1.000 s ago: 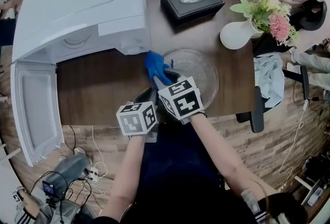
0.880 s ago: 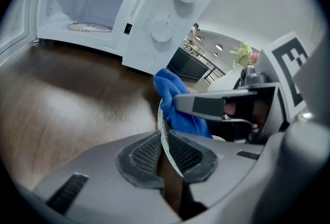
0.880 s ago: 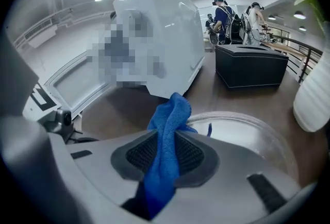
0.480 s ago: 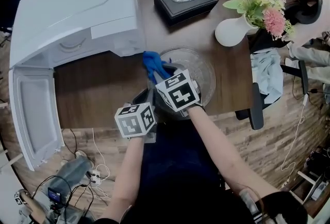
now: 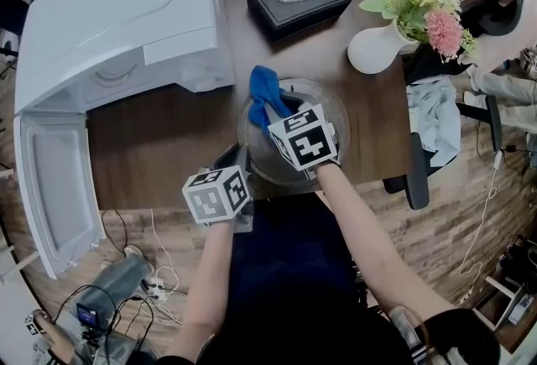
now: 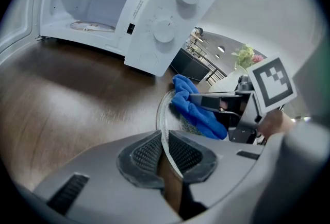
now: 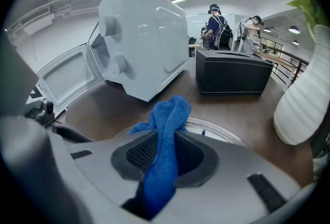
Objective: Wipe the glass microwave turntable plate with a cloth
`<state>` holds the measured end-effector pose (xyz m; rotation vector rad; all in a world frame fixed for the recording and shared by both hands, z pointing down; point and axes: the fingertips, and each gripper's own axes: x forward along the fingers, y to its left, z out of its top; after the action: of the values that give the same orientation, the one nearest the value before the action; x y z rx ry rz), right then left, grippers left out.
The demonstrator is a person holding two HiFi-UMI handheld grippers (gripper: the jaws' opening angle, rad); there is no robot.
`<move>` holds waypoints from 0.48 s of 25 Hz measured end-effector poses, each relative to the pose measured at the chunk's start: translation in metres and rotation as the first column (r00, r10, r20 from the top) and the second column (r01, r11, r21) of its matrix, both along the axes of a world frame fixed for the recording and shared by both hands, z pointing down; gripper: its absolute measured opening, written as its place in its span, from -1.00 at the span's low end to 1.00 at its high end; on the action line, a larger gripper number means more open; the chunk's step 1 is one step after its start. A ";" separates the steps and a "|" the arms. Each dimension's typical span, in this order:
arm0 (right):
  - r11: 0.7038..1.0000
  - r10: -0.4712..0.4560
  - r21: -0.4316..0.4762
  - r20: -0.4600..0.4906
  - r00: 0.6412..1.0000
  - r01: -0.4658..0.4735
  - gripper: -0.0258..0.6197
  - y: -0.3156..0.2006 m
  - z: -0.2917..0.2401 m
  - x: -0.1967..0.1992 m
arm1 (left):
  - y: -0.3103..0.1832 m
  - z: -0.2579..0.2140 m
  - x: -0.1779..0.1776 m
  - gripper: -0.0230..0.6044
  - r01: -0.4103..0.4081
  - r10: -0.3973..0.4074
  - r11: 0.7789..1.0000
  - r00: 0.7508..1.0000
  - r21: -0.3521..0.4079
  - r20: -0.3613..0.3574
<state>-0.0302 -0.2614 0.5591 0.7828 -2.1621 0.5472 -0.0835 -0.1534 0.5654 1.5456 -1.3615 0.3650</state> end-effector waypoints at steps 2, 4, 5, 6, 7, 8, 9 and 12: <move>1.000 0.030 0.006 0.001 1.000 -0.030 -0.66 -0.005 -0.001 0.009 | 0.001 0.000 0.000 -0.79 -0.002 0.002 1.000 1.000 0.000 0.002; 0.998 0.066 0.005 0.009 0.998 -0.066 -0.66 -0.010 -0.001 0.018 | 0.001 0.000 0.000 -0.79 -0.003 0.003 1.000 1.000 0.001 0.006; 0.996 0.085 0.005 0.015 0.996 -0.085 -0.66 -0.013 -0.001 0.023 | 0.001 0.000 0.000 -0.79 -0.004 0.004 1.000 1.000 0.002 0.010; 0.995 0.103 0.006 0.018 0.995 -0.103 -0.66 -0.015 -0.001 0.028 | 0.000 0.000 0.000 -0.79 -0.004 0.004 1.000 1.000 0.003 0.014; 0.993 0.119 0.011 0.019 0.993 -0.119 -0.66 -0.018 -0.001 0.033 | 0.000 0.000 0.000 -0.79 -0.004 0.004 1.000 1.000 0.005 0.017; 0.991 0.134 0.017 0.018 0.991 -0.135 -0.66 -0.020 -0.002 0.038 | 0.000 0.000 0.000 -0.79 -0.004 0.004 1.000 1.000 0.006 0.021; 0.989 0.148 0.023 0.016 0.989 -0.149 -0.66 -0.021 -0.002 0.043 | 0.000 0.000 0.000 -0.79 -0.005 0.005 1.000 1.000 0.008 0.024; 0.981 0.191 0.037 0.013 0.981 -0.192 -0.66 -0.025 -0.004 0.060 | 0.000 0.000 0.001 -0.79 -0.009 0.008 1.000 1.000 0.009 0.029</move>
<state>0.0302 -0.2868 0.5555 1.0182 -2.1239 0.6099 -0.0825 -0.1531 0.5651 1.5597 -1.3813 0.3884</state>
